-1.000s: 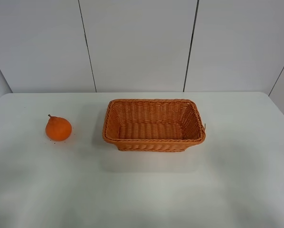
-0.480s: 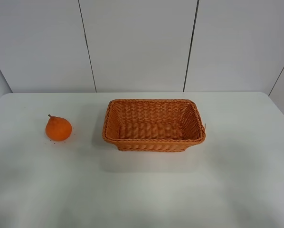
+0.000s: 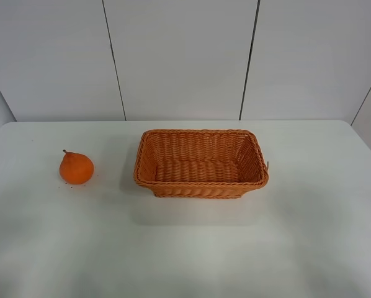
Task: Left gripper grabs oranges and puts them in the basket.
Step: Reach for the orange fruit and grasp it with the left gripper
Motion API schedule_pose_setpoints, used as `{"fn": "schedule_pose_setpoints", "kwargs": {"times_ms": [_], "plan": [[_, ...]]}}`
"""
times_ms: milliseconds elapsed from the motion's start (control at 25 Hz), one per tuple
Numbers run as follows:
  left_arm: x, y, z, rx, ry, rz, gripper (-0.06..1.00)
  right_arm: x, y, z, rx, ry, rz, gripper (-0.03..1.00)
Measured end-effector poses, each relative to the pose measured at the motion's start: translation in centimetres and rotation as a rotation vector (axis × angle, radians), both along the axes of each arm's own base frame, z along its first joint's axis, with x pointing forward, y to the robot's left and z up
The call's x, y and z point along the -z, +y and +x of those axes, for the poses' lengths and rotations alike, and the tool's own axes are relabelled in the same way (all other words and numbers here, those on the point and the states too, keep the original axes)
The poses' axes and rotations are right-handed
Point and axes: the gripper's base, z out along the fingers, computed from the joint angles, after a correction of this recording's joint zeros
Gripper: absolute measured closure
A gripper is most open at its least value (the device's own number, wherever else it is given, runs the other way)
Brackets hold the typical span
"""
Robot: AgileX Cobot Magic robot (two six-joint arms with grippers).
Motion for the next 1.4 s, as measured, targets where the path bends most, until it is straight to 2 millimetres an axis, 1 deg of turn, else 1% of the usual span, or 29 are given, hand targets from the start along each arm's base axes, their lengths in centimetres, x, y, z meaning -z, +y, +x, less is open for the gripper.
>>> {"fn": "schedule_pose_setpoints", "kwargs": {"times_ms": [120,200,240,360,560,680,840,1040,1080,1240,1400], "plan": [[-0.7,-0.2,0.3,0.015,-0.046,-0.014,-0.02,0.0,0.0,0.0,0.000,0.000,0.000,0.27],[-1.0,-0.3,1.4,0.019,-0.019,-0.021,-0.04,0.0,0.0,0.0,0.000,0.000,0.000,0.27],[-1.0,-0.3,2.3,0.022,0.022,-0.027,-0.04,0.0,0.0,0.0,0.000,0.000,0.000,0.27],[-1.0,-0.8,5.5,0.046,0.128,-0.080,-0.04,0.0,0.0,0.0,0.000,0.000,0.000,0.27],[-0.8,-1.9,11.8,0.103,0.261,-0.206,-0.04,0.0,0.0,0.0,0.000,0.000,0.000,0.27],[-0.7,-2.3,15.6,0.147,0.315,-0.206,-0.04,0.0,0.0,0.0,0.000,0.000,0.000,0.27],[0.2,-2.2,20.7,0.161,0.379,-0.179,-0.04,0.0,0.0,0.0,0.000,0.000,0.000,0.27],[1.9,-2.2,26.2,0.162,0.452,-0.169,-0.04,0.0,0.0,0.0,0.000,0.000,0.000,0.27],[2.1,-2.2,27.1,0.162,0.457,-0.166,-0.04,0.0,0.0,0.0,0.000,0.000,0.000,0.27],[4.0,-2.2,30.7,0.155,0.509,-0.168,-0.04,0.0,0.0,0.0,0.000,0.000,0.000,0.27],[6.3,-2.1,33.5,0.161,0.556,-0.159,-0.04,0.0,0.0,0.0,0.000,0.000,0.000,0.27]]}}
